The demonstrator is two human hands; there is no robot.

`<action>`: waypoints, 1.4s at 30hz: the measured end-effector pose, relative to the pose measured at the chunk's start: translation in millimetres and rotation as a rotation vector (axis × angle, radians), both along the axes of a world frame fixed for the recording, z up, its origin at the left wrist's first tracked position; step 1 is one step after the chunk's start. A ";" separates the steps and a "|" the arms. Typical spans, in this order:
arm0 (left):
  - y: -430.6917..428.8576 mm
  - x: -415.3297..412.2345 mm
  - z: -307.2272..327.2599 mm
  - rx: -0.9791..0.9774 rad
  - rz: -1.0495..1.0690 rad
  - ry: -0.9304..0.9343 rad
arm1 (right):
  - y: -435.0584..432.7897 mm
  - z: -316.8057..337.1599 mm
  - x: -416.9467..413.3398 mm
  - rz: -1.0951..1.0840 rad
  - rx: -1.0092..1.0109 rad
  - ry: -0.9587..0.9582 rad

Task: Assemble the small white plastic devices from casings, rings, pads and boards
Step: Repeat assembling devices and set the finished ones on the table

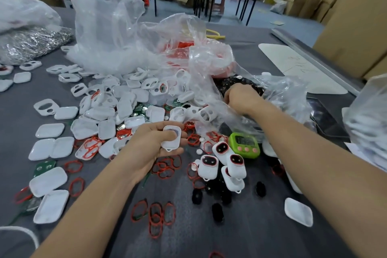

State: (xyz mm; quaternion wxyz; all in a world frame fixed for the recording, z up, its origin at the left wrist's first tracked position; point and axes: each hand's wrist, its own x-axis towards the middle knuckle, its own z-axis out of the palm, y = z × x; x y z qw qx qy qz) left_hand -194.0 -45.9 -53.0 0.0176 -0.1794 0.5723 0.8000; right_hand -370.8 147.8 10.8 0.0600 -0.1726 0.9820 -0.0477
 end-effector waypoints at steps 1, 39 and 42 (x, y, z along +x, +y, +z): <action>-0.1 0.4 0.1 0.008 0.001 -0.001 | 1.8 -1.1 -1.3 -0.008 -0.014 -0.024; -41.2 -3.4 5.5 0.151 0.196 0.040 | -118.0 -25.7 26.2 0.014 -0.043 0.161; -41.1 -3.6 6.1 0.131 0.157 0.058 | -123.0 -31.6 28.3 0.071 -0.029 0.187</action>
